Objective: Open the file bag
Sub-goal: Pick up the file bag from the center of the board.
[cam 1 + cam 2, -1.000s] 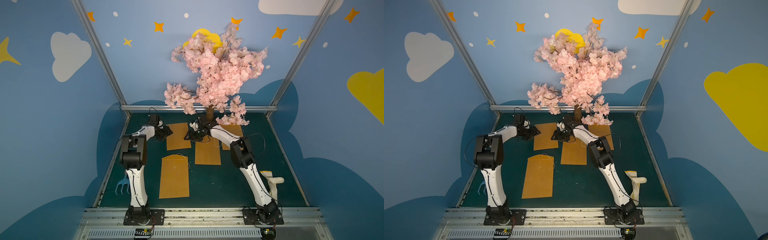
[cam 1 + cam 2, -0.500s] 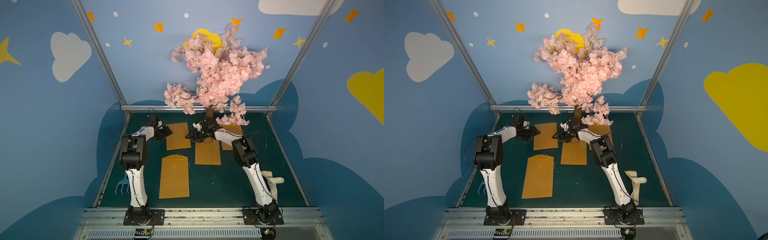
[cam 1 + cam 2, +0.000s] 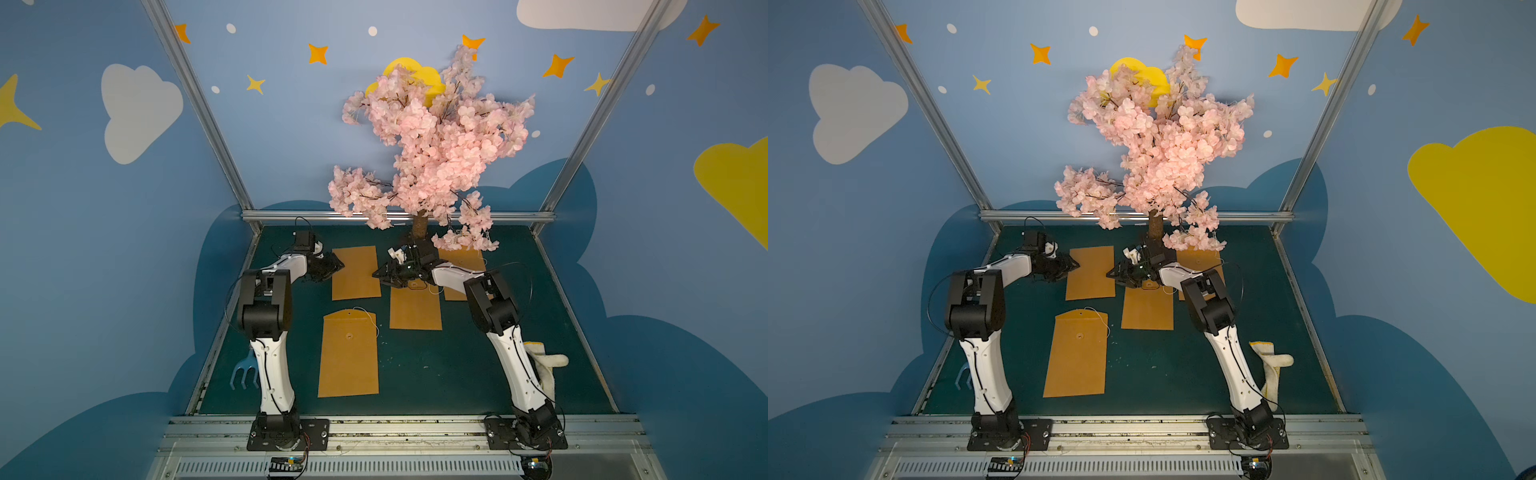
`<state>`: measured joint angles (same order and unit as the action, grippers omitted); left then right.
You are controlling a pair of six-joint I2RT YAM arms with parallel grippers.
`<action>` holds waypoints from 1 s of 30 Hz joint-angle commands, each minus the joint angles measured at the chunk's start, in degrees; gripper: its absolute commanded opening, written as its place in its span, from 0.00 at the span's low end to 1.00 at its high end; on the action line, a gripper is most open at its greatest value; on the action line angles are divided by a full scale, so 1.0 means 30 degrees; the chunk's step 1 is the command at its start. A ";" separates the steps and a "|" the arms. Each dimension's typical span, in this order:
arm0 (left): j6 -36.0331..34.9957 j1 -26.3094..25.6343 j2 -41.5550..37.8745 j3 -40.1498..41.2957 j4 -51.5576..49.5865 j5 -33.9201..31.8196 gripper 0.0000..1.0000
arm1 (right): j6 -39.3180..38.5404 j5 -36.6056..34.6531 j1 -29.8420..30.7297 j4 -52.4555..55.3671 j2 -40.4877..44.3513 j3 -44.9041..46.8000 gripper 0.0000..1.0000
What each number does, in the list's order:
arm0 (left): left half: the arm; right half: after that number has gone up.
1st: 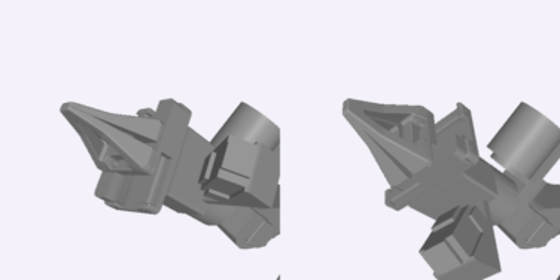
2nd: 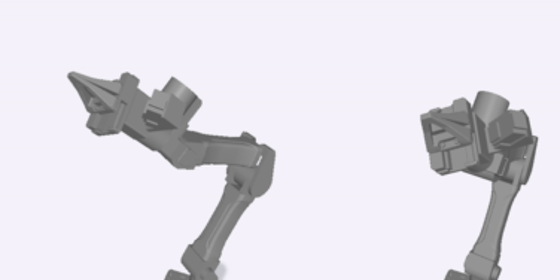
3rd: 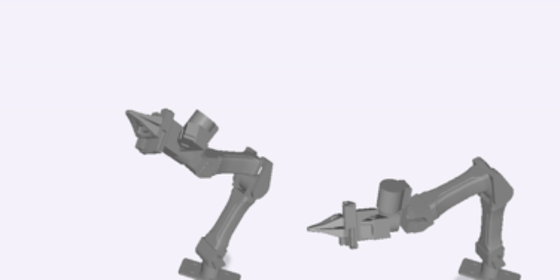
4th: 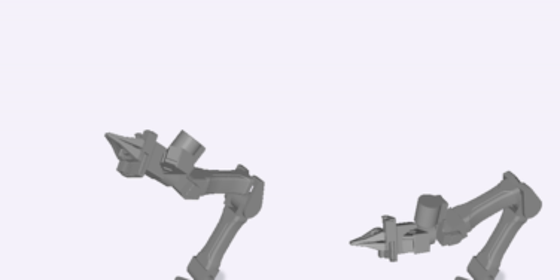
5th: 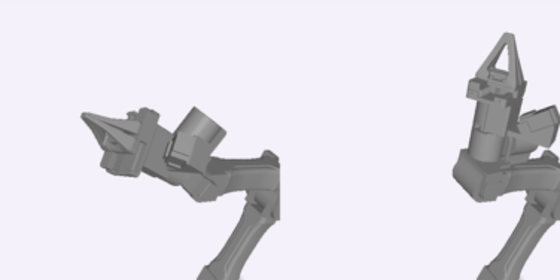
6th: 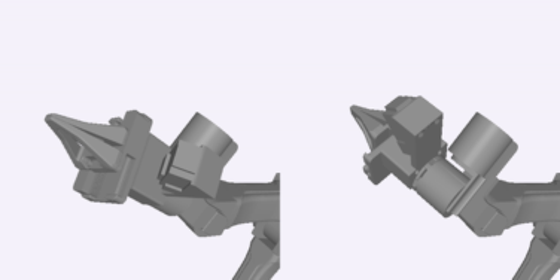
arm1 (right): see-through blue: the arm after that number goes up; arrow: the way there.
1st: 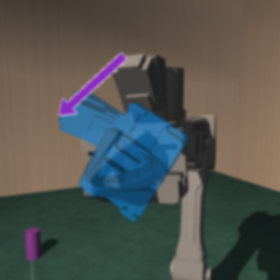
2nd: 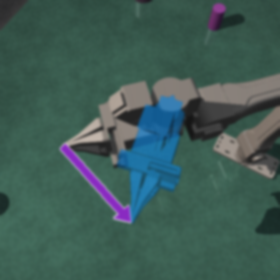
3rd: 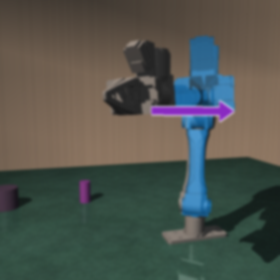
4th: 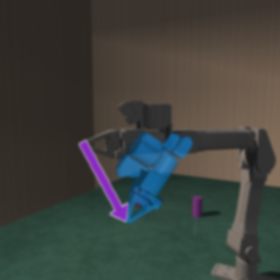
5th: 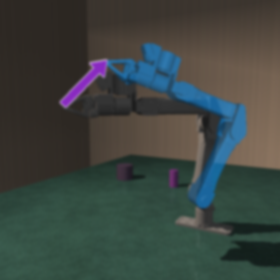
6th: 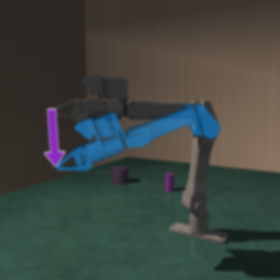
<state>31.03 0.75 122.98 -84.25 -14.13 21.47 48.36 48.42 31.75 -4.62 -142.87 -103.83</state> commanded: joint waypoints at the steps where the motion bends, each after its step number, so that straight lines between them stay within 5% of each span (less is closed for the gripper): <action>1: 0.0729 -0.0537 0.0759 0.1159 -0.0320 0.2016 0.56 | 0.0801 0.1349 0.0785 -0.2536 0.1041 -0.0091 0.54; 16: 0.4038 -0.0072 -0.0301 0.3429 0.4790 0.6418 0.19 | -0.0897 0.0624 0.0788 -0.0053 0.1247 -0.0634 0.54; 30: 0.6000 0.0211 -0.0971 0.5508 0.9978 1.0056 0.27 | -0.1091 0.0325 0.0669 0.0750 0.0874 -0.1393 0.53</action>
<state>47.77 3.29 122.10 -68.36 13.58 43.38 45.93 46.30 32.18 0.71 -141.84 -105.51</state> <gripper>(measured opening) 0.271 0.535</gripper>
